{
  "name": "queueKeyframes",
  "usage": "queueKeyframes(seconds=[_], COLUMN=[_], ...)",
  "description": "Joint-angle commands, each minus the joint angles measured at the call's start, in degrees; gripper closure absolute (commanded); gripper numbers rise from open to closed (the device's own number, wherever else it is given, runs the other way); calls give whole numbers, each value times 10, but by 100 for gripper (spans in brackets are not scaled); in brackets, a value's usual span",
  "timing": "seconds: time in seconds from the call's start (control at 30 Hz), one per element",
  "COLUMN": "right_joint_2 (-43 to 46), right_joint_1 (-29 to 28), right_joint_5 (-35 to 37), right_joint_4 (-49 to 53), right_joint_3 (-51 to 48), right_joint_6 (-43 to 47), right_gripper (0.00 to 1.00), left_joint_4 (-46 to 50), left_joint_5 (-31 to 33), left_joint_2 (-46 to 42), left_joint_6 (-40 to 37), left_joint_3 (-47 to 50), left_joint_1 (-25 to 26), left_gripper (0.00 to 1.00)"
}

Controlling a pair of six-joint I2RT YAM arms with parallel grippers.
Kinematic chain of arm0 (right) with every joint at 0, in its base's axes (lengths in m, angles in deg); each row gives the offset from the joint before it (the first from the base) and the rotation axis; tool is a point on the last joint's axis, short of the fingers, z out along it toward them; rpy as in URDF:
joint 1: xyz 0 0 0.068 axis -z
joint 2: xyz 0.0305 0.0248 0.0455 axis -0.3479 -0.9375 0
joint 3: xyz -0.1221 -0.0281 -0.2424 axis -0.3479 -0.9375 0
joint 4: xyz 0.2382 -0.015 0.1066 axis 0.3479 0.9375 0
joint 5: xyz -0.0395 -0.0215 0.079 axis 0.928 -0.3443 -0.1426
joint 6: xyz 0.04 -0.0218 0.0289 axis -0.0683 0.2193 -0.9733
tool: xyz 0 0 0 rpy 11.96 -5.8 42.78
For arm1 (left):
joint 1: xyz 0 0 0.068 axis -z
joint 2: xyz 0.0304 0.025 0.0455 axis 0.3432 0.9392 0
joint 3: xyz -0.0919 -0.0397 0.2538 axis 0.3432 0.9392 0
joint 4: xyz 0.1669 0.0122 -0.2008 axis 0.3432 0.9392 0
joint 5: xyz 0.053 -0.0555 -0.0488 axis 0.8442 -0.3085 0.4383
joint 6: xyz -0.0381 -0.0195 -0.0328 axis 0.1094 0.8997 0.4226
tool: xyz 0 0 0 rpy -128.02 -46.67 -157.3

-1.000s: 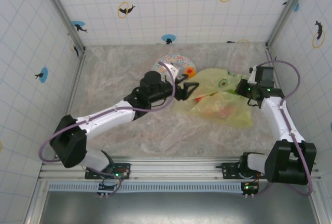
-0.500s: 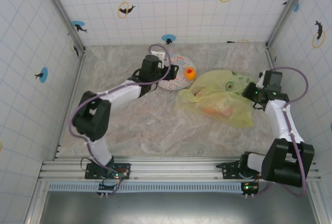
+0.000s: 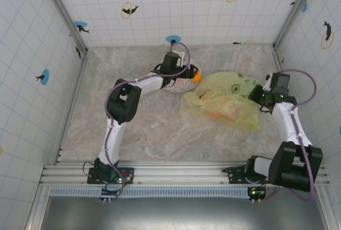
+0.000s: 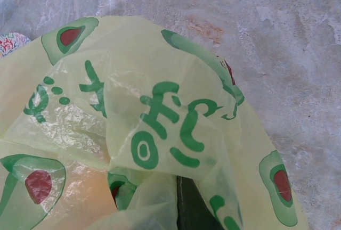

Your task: Place the fruits into the plastic bag

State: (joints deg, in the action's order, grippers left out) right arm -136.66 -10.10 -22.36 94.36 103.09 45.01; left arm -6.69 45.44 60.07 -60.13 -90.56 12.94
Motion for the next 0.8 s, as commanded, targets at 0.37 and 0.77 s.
queueKeyframes(seconds=[0.37, 0.77], right_joint_2=[-13, -18], right_joint_1=[4, 4], right_joint_5=[-16, -22], right_joint_4=[-26, -27], right_joint_3=[-22, -24], right_joint_6=[-3, -2], right_gripper=[100, 100], left_joint_4=[98, 120], left_joint_5=[48, 99], left_joint_2=[132, 98], left_joint_6=[-54, -103], left_joint_3=[-150, -135], left_joint_1=[31, 31], left_gripper=[2, 35])
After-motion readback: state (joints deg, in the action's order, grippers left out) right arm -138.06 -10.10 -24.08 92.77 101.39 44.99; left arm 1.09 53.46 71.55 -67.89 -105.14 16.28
